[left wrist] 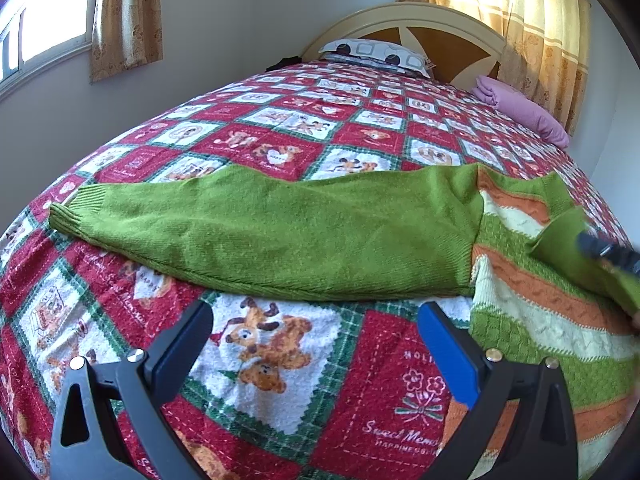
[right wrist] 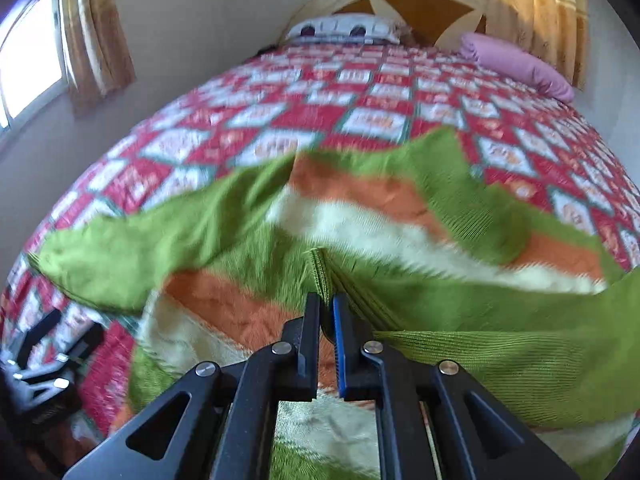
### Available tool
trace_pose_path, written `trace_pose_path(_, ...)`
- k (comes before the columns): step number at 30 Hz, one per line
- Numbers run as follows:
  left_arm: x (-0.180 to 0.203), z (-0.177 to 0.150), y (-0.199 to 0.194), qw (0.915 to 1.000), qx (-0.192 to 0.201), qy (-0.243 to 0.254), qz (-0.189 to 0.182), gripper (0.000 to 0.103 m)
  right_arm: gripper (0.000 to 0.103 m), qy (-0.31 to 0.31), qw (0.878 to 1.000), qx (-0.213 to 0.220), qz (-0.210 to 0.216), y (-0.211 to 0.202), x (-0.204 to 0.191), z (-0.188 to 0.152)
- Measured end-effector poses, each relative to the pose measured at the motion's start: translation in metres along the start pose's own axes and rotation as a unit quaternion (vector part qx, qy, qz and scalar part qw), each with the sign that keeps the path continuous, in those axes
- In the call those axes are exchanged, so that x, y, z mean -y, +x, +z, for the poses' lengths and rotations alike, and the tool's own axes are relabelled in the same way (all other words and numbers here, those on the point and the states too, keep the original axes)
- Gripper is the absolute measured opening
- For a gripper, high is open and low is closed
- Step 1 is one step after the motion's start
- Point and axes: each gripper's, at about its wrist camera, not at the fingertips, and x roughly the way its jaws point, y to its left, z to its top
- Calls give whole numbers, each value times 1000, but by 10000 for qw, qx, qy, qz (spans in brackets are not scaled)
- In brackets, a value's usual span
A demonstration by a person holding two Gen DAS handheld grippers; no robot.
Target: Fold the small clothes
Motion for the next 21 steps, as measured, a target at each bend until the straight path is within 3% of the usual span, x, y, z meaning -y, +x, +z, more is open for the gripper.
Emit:
trace_pose_path(1, -1, 0, 1, 10000, -27, -23, -21, 103, 10, -148, 9999, -83, -2, 8, -5, -7)
trace_pose_path(2, -2, 0, 2, 10000, -54, -43, -38, 103, 19, -275, 9996, -7, 4, 5, -8, -9)
trace_pose_path(3, -3, 0, 3, 9999, -81, -70, -53, 103, 44, -427, 9990, 48, 135, 2, -11, -12)
trace_pose_path(5, -4, -1, 4, 9998, -98, -122, -90, 103, 69, -486, 9975, -108, 494, -10, -7, -12)
trace_pose_path(7, -6, -1, 3, 9997, -91, -172, -134, 103, 69, -365, 9969, -13, 702, -27, 10, -7)
trace_pose_path(11, -8, -2, 3, 9995, -87, -256, -188, 103, 68, 97, 9986, -47, 514, -35, 65, 20)
trace_pose_path(12, -9, -2, 3, 9994, -87, -265, -189, 103, 68, 300, 9983, -153, 481, -29, 81, 27)
trace_pose_path(15, -9, -2, 3, 9993, -100, -278, -213, 103, 68, 955, 9866, -1000, 862, 25, 127, 54)
trace_pose_path(17, -9, -2, 6, 9993, -144, -276, -215, 103, 67, 1018, 9938, -454, -29, 30, 147, 77)
trace_pose_path(19, -8, -1, 9, 9992, -220, -270, -200, 103, 67, 1298, 9873, 577, -711, 16, 173, 97)
trace_pose_path(21, -8, -1, 10, 9991, -246, -276, -199, 103, 68, 1921, 9778, 689, -479, 13, 197, 98)
